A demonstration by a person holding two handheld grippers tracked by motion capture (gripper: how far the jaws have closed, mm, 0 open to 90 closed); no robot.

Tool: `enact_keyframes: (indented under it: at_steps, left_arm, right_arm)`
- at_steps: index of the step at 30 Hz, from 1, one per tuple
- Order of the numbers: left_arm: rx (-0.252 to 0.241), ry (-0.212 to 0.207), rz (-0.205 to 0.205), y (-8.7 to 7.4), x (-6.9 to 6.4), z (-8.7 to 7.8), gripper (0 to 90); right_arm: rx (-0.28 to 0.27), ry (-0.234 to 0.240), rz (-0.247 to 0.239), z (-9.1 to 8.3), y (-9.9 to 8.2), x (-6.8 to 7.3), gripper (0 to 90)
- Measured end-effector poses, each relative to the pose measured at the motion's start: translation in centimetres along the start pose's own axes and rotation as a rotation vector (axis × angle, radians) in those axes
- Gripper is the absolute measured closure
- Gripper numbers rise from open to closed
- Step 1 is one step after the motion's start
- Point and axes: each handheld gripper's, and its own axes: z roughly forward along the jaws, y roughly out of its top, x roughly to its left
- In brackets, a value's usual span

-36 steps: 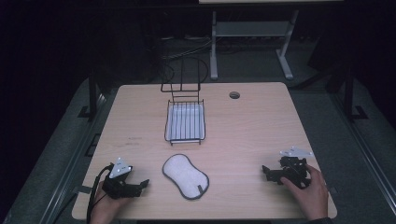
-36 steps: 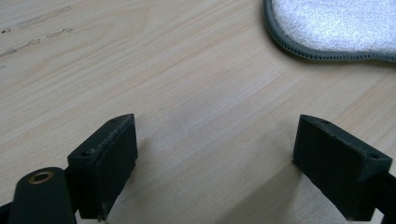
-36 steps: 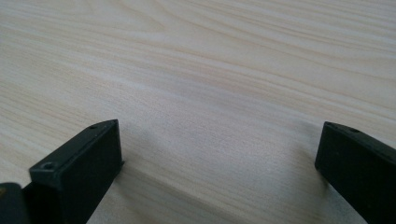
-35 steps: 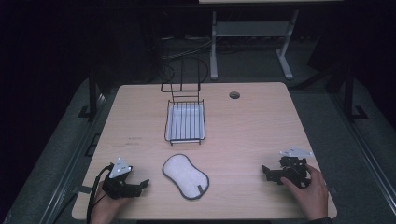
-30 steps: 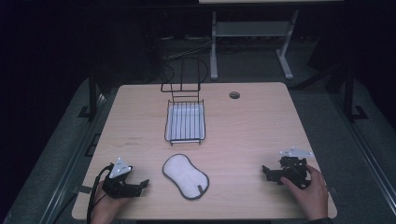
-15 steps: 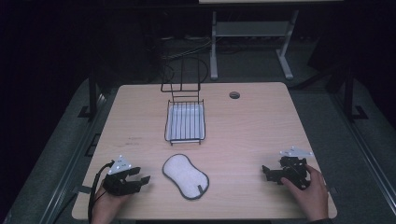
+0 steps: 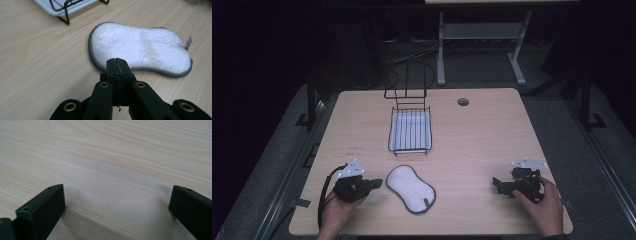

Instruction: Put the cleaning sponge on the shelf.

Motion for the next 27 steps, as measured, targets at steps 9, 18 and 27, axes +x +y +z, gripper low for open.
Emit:
enact_keyframes:
  at_steps: [9,18,27]
  left_arm:
    - [0.004,-0.021,0.030,2.2,-0.1,2.5,89.8]
    - [0.018,-0.024,0.035,3.5,0.5,5.0,89.8]
    - [0.048,-0.009,0.044,3.8,1.1,6.2,89.8]
  right_arm:
    - [-0.001,0.000,0.002,0.0,0.0,0.0,0.1]
    - [-0.001,0.000,0.002,0.0,0.0,0.0,0.1]
    - [-0.001,0.000,0.002,0.0,0.0,0.0,0.1]
